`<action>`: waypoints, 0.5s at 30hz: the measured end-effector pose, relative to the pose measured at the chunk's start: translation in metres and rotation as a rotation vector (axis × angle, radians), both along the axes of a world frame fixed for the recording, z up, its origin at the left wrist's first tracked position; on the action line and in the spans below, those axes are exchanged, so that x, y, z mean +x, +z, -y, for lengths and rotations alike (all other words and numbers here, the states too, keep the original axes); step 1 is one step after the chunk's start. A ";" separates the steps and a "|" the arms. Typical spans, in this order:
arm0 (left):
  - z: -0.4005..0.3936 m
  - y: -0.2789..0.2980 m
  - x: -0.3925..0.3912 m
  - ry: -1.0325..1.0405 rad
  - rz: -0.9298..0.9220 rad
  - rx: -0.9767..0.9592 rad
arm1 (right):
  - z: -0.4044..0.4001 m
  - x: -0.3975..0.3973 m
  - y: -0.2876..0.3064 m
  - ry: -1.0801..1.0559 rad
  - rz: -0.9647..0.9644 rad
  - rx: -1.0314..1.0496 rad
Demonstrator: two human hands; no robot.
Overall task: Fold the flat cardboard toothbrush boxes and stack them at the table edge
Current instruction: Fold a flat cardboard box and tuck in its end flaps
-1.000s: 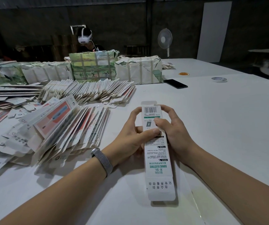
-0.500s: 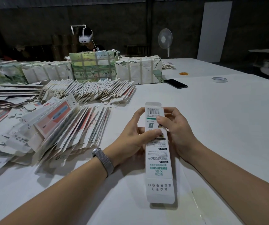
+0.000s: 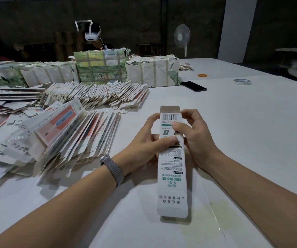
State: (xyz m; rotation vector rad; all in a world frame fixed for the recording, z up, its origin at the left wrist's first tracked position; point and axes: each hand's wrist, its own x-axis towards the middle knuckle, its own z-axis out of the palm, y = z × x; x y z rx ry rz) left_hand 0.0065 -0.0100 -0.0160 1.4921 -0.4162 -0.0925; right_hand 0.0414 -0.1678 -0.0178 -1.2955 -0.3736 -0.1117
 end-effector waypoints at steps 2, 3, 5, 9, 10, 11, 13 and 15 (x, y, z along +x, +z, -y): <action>0.000 -0.001 0.000 -0.004 0.008 -0.004 | 0.001 0.001 0.000 0.006 -0.007 0.010; 0.001 -0.001 -0.001 -0.005 0.011 -0.003 | 0.001 0.001 0.000 0.006 -0.009 0.012; 0.001 -0.003 -0.002 0.006 0.001 -0.014 | 0.002 0.001 0.000 -0.001 -0.008 0.016; 0.001 -0.003 0.000 0.028 -0.037 -0.037 | 0.002 0.001 0.001 0.006 0.003 0.035; 0.001 -0.002 0.000 0.026 -0.040 -0.034 | 0.002 0.001 0.001 0.008 0.002 0.037; 0.001 -0.002 0.000 0.025 -0.036 -0.023 | 0.002 0.001 0.002 0.011 0.001 0.041; 0.000 0.000 0.000 0.019 -0.020 0.008 | 0.002 0.001 0.003 0.020 0.001 0.046; 0.000 0.000 0.000 0.015 -0.024 0.004 | 0.003 0.001 0.002 0.025 0.005 0.036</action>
